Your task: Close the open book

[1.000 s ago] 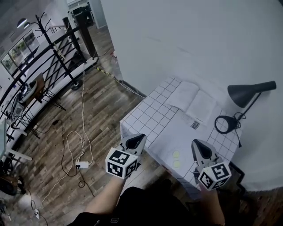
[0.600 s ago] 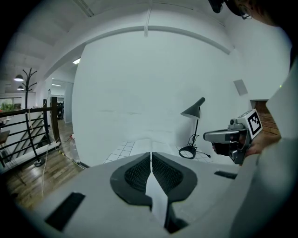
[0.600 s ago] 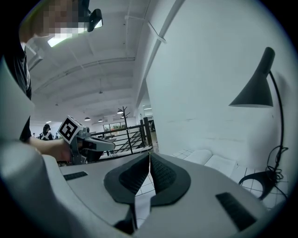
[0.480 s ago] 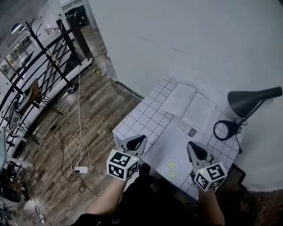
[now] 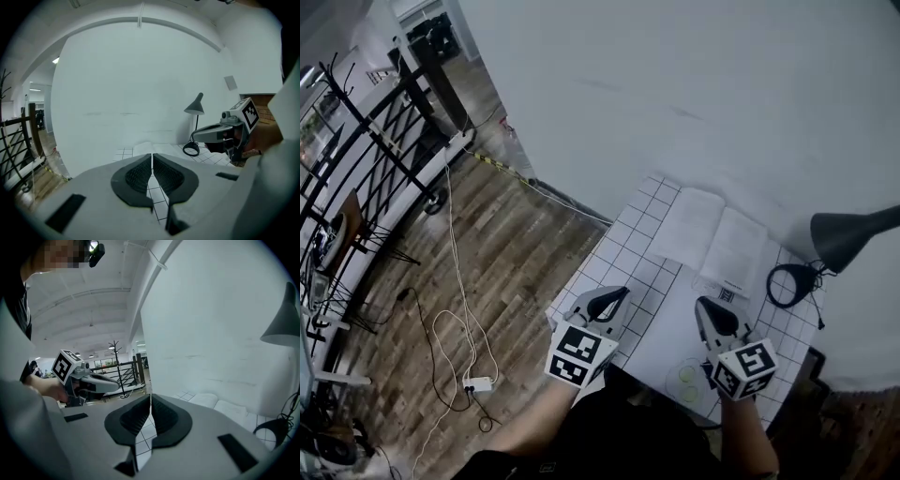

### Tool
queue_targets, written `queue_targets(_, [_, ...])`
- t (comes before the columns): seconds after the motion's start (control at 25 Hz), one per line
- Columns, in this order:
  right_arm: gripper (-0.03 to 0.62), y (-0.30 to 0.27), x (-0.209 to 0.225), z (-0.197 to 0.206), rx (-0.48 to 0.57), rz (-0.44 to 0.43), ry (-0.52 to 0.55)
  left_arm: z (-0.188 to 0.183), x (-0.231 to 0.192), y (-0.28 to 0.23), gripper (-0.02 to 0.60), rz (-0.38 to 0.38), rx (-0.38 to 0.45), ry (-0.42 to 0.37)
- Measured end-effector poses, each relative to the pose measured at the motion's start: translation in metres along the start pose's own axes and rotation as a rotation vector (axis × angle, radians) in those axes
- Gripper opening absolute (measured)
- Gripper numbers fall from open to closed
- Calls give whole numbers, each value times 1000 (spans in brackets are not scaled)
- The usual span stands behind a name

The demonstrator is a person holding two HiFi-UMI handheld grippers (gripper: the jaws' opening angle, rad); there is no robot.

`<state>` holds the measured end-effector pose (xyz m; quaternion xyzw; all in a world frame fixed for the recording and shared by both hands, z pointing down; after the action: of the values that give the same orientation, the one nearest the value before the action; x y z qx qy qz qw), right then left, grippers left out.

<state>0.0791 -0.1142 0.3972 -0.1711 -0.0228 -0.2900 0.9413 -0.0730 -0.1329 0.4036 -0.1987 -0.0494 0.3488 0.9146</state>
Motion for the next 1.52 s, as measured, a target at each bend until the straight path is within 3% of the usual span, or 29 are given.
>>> queue_targets(0.12, [9,-23,-5,-6,0,30,9,-2,-17,-7,18,51,3,-20])
queue_targets(0.56, [64,-61,23,9,-101,167,33,8,-62,-45,18,141,-26,34])
queue_targets(0.8, [100,-81,57,31,-148,196,36,21,-72,-79,18,133,-58,60])
queue_targets(1.12, [151,-111,84,68,-214,170,34,46,-67,-123,18,148,-100,86])
queue_targets(1.52, [171,-154,122,124,-294,224,203,83,-90,-160,18,112,-121,111])
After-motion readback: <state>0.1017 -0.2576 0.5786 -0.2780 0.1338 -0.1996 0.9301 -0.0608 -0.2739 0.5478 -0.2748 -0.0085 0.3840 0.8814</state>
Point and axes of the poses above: the fingertips, and each gripper's own axes: y backward along the fingers, x to its right, z out of its underside, the point moved 2 cm from there along y, backward along the fingers, and after that the axes turned 1 degree about z, right-handed, at the moved point
